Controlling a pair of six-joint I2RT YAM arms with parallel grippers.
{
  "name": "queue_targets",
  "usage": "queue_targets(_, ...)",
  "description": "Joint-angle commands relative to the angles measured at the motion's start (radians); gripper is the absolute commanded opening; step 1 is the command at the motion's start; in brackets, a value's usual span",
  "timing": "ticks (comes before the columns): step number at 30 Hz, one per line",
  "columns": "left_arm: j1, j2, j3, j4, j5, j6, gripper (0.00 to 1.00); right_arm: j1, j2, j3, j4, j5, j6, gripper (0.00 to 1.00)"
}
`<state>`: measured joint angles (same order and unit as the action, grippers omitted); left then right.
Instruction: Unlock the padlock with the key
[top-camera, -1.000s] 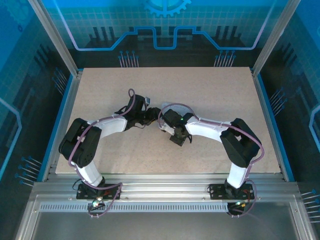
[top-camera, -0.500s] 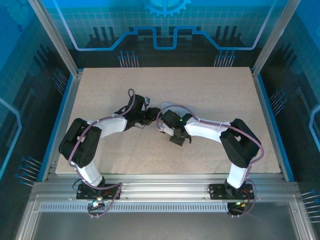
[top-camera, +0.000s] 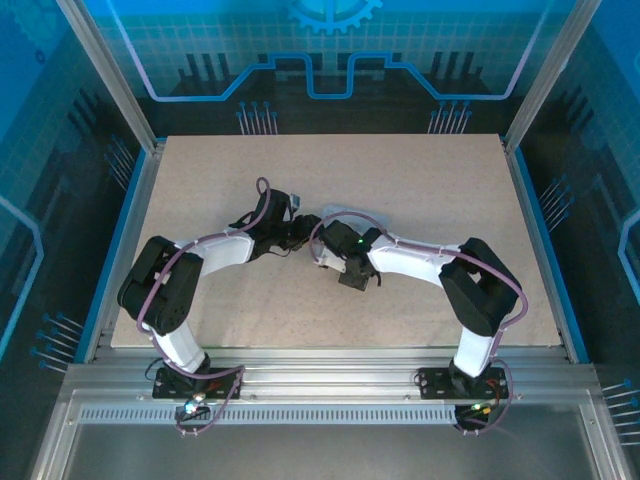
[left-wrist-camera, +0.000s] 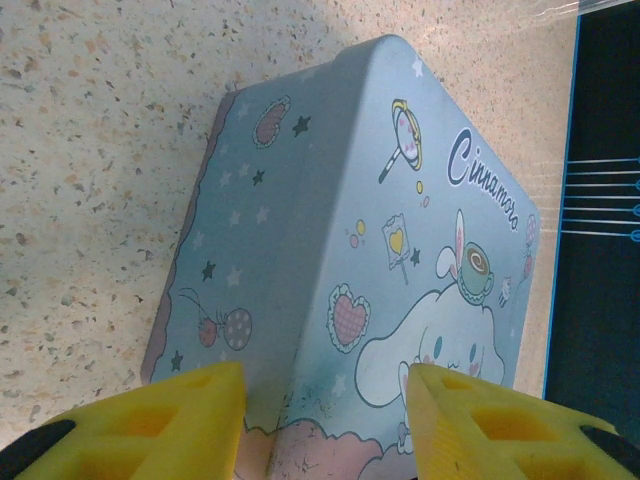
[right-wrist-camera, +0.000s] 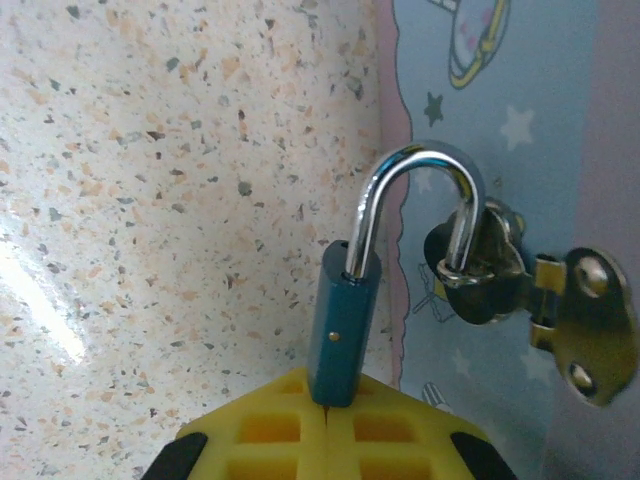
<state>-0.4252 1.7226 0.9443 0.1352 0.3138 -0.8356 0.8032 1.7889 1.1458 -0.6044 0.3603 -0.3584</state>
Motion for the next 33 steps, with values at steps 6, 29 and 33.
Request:
queue_targets(6, 0.007, 0.006, 0.01, -0.011, 0.007, 0.012, 0.48, 0.018, 0.02, 0.033, 0.025, 0.009, -0.057, 0.0)
queue_targets(29, 0.048, -0.105, -0.062, -0.003, -0.021, 0.013, 0.57, 0.068, -0.137, -0.044, 0.034, -0.035, 0.041, 0.0)
queue_targets(33, 0.073, -0.17, -0.103, -0.012, -0.016, 0.018, 0.6, 0.069, -0.203, -0.077, 0.038, -0.035, 0.11, 0.0)
